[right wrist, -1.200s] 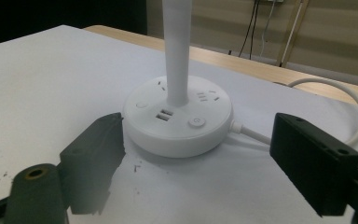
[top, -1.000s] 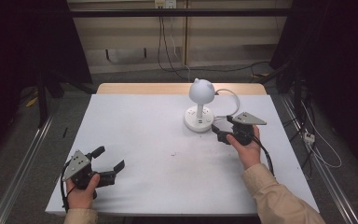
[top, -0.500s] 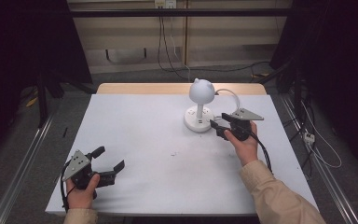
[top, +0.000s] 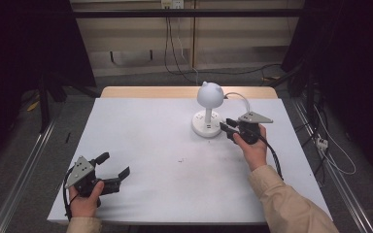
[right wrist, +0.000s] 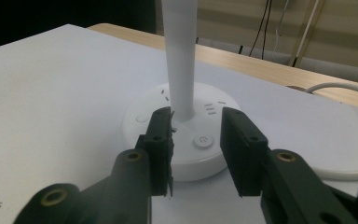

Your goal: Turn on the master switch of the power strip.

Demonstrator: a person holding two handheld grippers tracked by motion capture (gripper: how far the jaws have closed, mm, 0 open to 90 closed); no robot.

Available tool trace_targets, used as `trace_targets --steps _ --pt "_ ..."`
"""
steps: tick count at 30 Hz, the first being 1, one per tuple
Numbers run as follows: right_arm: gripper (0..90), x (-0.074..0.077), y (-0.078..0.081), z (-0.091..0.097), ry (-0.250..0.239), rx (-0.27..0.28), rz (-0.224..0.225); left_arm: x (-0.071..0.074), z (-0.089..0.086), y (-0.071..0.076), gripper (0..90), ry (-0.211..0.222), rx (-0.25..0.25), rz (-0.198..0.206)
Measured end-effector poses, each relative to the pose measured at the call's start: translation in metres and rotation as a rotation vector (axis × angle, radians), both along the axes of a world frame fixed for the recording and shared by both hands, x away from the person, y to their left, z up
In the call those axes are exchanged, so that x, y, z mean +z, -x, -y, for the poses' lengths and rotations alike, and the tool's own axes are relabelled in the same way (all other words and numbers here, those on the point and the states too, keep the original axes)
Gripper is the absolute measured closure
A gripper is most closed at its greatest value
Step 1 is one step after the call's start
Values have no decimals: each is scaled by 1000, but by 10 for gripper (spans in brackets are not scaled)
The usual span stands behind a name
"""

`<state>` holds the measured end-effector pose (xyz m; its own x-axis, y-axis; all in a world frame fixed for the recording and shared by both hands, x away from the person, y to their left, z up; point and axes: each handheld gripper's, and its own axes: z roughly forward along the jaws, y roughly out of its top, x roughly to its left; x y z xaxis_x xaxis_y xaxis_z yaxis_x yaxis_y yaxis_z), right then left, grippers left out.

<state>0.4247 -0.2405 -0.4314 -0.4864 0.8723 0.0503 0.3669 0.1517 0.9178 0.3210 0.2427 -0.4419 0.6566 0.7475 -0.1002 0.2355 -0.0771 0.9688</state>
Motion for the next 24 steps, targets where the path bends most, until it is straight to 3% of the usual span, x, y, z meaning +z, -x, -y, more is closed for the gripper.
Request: trace_targets --steps 9,15,24 --pt "751 0 -7 -3 -27 18 -20 0 0 0 45 0 -3 -2" --pt "798 -2 -11 -5 -7 22 -27 -1 0 0 45 3 -3 -2" --pt "840 -5 -15 -4 -16 9 -33 -1 0 0 45 1 -2 -3"
